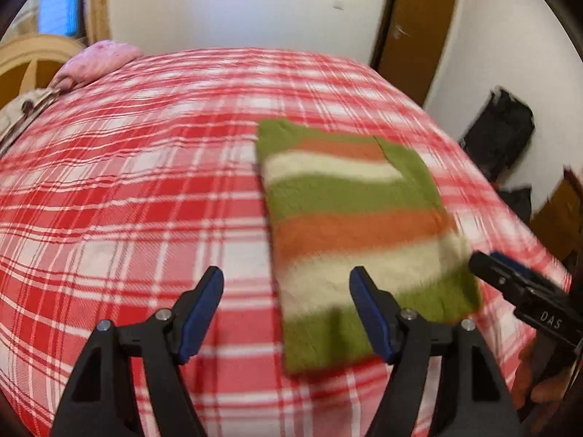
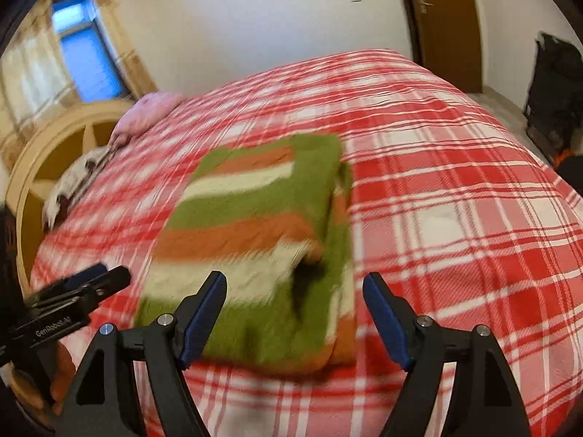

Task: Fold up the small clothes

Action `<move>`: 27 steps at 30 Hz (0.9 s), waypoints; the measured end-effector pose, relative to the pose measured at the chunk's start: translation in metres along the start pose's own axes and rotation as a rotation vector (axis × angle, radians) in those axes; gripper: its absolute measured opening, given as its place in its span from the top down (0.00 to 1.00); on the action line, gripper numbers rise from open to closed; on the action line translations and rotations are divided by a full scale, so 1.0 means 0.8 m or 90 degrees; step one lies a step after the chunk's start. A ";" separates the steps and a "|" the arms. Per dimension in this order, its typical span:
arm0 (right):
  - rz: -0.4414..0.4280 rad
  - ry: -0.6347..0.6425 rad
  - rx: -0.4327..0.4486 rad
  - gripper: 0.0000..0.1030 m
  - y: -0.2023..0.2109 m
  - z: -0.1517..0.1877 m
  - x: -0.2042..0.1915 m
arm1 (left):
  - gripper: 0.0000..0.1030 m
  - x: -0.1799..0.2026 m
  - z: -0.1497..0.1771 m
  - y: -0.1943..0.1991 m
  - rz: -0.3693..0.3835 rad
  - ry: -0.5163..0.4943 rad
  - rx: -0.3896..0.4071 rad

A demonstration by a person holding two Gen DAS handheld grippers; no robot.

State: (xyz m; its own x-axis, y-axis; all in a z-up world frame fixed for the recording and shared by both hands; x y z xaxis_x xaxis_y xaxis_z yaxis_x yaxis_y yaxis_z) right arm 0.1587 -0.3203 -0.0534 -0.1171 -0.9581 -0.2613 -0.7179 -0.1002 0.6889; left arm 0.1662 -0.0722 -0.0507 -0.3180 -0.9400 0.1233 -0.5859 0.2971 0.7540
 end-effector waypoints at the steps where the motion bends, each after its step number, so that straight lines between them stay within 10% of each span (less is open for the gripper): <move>1: -0.007 -0.010 0.001 0.24 -0.005 -0.007 0.003 | 0.28 -0.003 -0.009 -0.005 0.004 0.014 -0.001; 18: -0.049 -0.005 -0.051 0.27 -0.122 -0.021 0.016 | 0.27 0.010 -0.047 -0.143 0.105 0.086 -0.113; 22: -0.071 0.014 -0.044 0.52 -0.123 -0.019 0.006 | 0.38 0.013 -0.041 -0.136 0.107 0.082 -0.091; 27: -0.054 0.020 -0.025 0.55 -0.119 -0.014 -0.002 | 0.60 0.026 -0.043 -0.122 0.084 0.048 -0.063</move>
State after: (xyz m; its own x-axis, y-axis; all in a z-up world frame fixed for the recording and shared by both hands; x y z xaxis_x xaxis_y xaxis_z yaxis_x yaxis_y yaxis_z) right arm 0.2347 -0.3124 -0.1109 -0.0349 -0.9537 -0.2986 -0.6963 -0.1911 0.6918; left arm 0.2425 -0.1262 -0.0994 -0.3277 -0.9052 0.2706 -0.4655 0.4039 0.7875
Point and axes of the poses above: each gripper's, at about its wrist camera, not at the fingertips, and y roughly against the way its jaws point, x to its right, z to its underside, the point moved 1 cm from there along -y, roughly the way its jaws point, and after that the axes turned 2 degrees about y, right-handed, at the moved point
